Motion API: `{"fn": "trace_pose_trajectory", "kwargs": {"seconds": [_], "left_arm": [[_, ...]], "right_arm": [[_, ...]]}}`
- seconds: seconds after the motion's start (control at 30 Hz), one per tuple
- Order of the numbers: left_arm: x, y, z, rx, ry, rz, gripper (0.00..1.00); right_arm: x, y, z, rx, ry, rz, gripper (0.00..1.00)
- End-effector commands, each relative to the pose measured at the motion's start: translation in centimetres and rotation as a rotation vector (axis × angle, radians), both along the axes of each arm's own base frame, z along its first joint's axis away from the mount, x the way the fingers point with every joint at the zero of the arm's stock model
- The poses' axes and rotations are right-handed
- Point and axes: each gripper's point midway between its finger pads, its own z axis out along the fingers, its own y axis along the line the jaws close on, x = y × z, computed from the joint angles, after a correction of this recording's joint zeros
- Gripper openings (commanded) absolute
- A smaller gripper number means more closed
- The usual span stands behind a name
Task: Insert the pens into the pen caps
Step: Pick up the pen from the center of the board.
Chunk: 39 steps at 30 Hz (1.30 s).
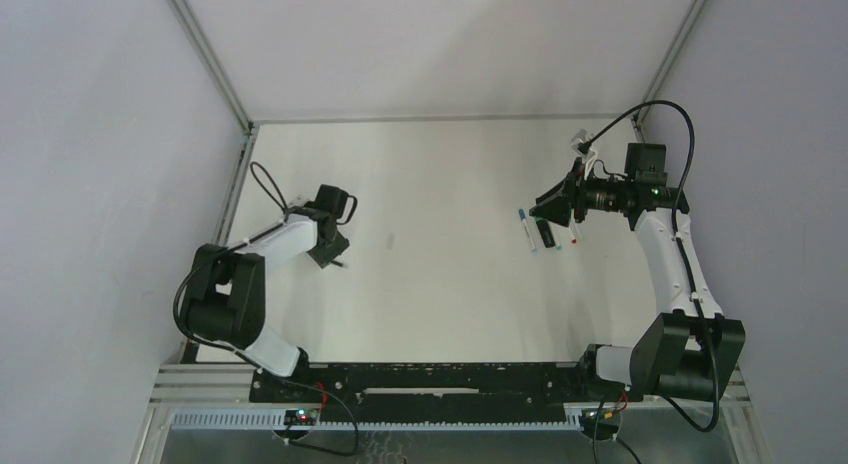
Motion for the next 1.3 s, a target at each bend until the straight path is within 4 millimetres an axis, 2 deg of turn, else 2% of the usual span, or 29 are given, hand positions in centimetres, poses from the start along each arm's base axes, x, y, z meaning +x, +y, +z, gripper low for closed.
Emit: {"fn": "trace_pose_trajectory", "kwargs": {"seconds": [0.0,0.2,0.37,0.6,0.77,0.97,1.07,1.17,1.27], "left_arm": [[1.1,-0.1,0.6,-0.021,-0.014,0.027,0.43],[0.5,0.5,-0.6,-0.018,0.033,0.056,0.37],[0.4,1.0,-0.8,-0.027,0.113,0.076,0.23],[-0.2,1.0,-1.0,-0.031,0.153,0.074,0.17],[0.3,0.1,-0.9,-0.084,0.096,0.033,0.01],[0.6,-0.1,1.0,-0.071,-0.039,-0.037,0.0],[0.4,-1.1,2.3,-0.069,-0.129,-0.105,0.0],[0.8,-3.4,4.8,-0.084,-0.254,-0.228,0.0],[1.7,-7.4,8.5,-0.143,-0.45,-0.412,0.0]], "right_arm": [[-0.3,0.2,0.8,-0.001,-0.047,0.016,0.52],[-0.3,0.2,0.8,-0.001,-0.046,0.016,0.52],[-0.3,0.1,1.0,-0.001,-0.052,0.012,0.52],[-0.5,0.0,1.3,0.002,-0.061,0.01,0.52],[-0.6,0.0,1.4,0.006,-0.061,0.011,0.52],[-1.0,0.4,1.4,0.026,-0.055,0.038,0.52],[-1.3,0.8,1.5,0.042,-0.055,0.059,0.52],[-1.8,1.5,1.5,0.048,-0.071,0.084,0.52],[-2.5,2.3,1.8,0.065,-0.082,0.119,0.52]]}}
